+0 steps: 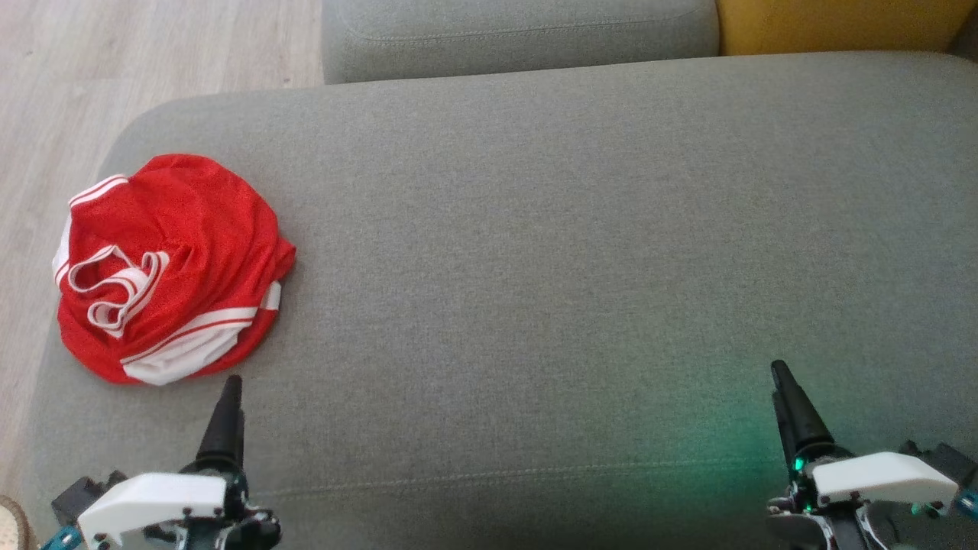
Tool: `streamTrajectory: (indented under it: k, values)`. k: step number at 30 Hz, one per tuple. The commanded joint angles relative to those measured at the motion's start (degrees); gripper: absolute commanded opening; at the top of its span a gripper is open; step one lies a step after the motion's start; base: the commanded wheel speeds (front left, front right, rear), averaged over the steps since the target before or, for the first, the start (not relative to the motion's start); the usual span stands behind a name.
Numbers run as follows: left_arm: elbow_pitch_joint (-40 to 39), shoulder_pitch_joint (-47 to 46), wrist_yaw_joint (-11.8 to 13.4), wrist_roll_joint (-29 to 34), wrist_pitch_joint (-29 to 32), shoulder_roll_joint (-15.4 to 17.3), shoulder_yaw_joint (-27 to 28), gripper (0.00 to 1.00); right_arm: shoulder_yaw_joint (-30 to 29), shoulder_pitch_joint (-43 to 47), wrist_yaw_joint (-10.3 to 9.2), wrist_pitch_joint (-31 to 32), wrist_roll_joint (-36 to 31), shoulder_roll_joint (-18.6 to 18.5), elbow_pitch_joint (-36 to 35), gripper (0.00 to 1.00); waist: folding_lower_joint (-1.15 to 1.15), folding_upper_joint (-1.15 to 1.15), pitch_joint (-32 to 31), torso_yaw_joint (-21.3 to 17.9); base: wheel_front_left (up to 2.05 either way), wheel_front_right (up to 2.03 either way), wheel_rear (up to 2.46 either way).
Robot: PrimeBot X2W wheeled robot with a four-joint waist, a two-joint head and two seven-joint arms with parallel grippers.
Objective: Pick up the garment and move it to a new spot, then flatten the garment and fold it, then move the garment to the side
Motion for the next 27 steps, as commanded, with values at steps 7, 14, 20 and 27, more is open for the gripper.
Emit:
streamTrajectory:
  k: [7, 14, 20, 27]
  values:
    - [-3.9, -2.6, 0.9, 6.7, -1.6, 0.6, -1.8, 1.00, 1.5, -2.4, 0.01, -1.6, -5.8, -0.2, -3.7, 1.00, 0.00, 0.00, 0.2, 0.2, 0.00, 0.00, 0.00]
    - [-5.2, -2.8, 2.1, 12.4, -2.7, 0.8, -3.4, 1.00, 2.0, -2.4, 0.01, -2.7, -11.0, -0.3, -4.5, 1.00, 0.00, 0.00, 0.3, 0.4, 0.00, 0.00, 0.00]
    - [-6.4, -3.1, 2.9, 16.9, -3.7, 1.2, -4.8, 1.00, 3.1, -2.7, 0.01, -3.8, -15.7, -0.3, -5.1, 1.00, 0.00, 0.00, 0.4, 0.4, 0.00, 0.00, 0.00]
    - [-8.3, -3.4, 4.1, 22.3, -4.9, 1.9, -7.0, 1.00, 4.0, -3.1, 0.01, -4.9, -20.9, -0.4, -5.9, 1.00, 0.00, 0.00, 0.5, 0.3, 0.00, 0.00, 0.00]
